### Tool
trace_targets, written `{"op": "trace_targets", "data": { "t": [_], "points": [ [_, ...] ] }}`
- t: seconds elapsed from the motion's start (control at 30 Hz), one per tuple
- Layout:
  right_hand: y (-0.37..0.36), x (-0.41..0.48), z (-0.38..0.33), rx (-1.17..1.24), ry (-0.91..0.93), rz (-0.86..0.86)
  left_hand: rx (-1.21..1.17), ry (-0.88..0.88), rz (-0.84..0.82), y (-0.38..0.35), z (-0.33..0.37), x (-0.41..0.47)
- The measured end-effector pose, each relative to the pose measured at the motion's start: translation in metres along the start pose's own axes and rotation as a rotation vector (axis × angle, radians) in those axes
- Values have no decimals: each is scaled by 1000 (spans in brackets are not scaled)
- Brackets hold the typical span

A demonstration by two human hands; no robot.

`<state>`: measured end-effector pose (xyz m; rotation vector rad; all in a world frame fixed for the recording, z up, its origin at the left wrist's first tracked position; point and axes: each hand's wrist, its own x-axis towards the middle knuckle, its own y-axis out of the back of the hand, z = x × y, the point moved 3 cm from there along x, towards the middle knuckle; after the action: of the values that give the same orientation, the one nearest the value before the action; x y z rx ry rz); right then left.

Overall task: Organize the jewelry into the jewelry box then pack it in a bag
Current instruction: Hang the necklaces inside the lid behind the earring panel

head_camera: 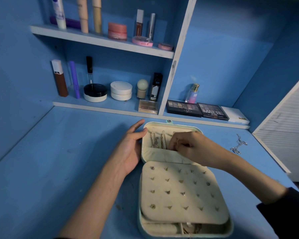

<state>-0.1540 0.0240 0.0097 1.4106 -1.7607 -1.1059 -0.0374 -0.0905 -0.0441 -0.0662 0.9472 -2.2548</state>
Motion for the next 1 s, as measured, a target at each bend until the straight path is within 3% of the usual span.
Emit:
{"op": "trace_targets", "data": {
  "t": [0.4, 1.0],
  "points": [
    [0, -1, -3, 4, -7, -76, -5, 2, -6, -1, 0, -1],
    [-2, 0, -2, -114, 65, -7, 7, 0, -4, 0, 0, 0]
  ]
}}
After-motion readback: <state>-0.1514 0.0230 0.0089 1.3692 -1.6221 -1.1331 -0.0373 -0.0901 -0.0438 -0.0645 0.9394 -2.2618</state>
